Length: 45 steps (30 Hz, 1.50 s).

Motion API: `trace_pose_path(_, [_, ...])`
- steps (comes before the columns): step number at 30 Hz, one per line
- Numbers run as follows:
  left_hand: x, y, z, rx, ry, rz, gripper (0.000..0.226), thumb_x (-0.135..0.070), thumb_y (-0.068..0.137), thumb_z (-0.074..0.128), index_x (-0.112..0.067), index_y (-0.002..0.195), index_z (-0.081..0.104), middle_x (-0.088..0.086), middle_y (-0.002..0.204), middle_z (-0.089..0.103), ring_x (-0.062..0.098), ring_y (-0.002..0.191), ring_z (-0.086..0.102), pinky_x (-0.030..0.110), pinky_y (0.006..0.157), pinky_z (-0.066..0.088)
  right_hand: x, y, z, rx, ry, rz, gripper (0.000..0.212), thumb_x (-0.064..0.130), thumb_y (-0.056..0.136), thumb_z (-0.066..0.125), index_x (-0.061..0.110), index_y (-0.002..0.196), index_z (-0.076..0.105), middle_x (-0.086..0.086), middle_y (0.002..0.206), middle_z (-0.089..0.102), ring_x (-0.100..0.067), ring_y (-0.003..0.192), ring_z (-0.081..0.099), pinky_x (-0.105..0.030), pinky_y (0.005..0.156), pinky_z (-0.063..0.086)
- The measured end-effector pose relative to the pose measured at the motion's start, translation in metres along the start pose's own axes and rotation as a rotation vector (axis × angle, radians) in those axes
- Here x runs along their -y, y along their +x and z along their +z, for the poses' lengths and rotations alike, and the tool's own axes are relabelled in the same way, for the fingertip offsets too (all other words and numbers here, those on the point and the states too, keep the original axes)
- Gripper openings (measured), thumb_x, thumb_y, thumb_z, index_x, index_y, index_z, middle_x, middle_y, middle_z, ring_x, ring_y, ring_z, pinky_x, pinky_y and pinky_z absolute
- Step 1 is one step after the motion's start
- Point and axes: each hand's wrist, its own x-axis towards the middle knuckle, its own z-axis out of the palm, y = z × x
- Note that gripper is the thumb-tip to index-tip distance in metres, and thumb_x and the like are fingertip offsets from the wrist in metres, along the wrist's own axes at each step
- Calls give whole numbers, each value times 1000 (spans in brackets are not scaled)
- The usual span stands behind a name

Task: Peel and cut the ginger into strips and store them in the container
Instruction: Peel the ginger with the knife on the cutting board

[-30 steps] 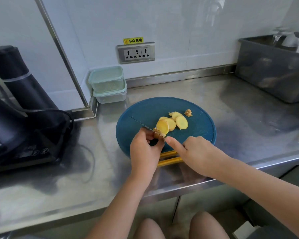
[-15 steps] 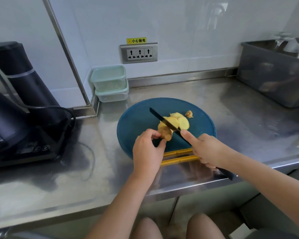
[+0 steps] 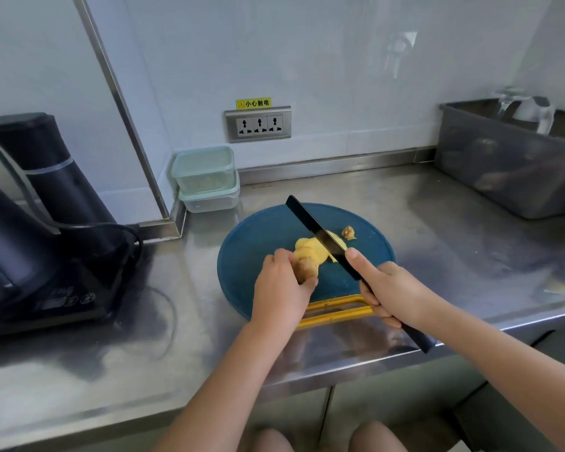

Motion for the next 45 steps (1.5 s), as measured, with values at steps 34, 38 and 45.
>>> trace_pose_path(34, [32,-8,-17,-59,-303,80,27,-24,76,77,-25,95,57,-11,91,64,3,77,63,15,67,52,5,8,18,297,-149,72,67,72,89,25,15,54,32,-2,44,34,-16,34,32,-24,42,39])
trace_pose_path(38, [26,-15,-10,-177,-379,1,27,-25,75,78,-22,95,61,-14,87,65,1,75,64,11,65,51,8,15,24,268,-166,66,68,73,89,26,15,55,32,-1,42,36,-16,33,32,-26,46,40])
trace_pose_path(45, [24,-14,-9,-177,-403,-86,22,-32,70,80,-28,82,62,-16,79,65,-1,72,62,6,59,45,7,9,27,155,-232,22,66,76,83,26,15,57,33,-2,51,35,-11,39,30,-21,48,35])
